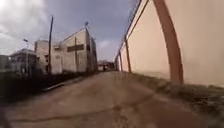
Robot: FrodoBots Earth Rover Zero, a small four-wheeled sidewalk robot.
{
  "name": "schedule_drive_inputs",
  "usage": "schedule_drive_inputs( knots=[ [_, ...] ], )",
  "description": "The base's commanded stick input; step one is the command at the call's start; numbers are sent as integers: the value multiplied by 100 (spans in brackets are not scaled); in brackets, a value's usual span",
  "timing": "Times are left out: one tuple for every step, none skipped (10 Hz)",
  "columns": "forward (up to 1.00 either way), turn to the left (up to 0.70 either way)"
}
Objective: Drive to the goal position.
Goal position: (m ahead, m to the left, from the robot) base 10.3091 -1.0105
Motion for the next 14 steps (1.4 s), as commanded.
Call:
schedule_drive_inputs(
  knots=[
    [70,0],
    [70,0],
    [70,0],
    [70,0],
    [70,0],
    [70,0],
    [70,0],
    [70,0],
    [70,0],
    [70,0],
    [70,0],
    [70,0],
    [70,0],
    [70,0]
  ],
)
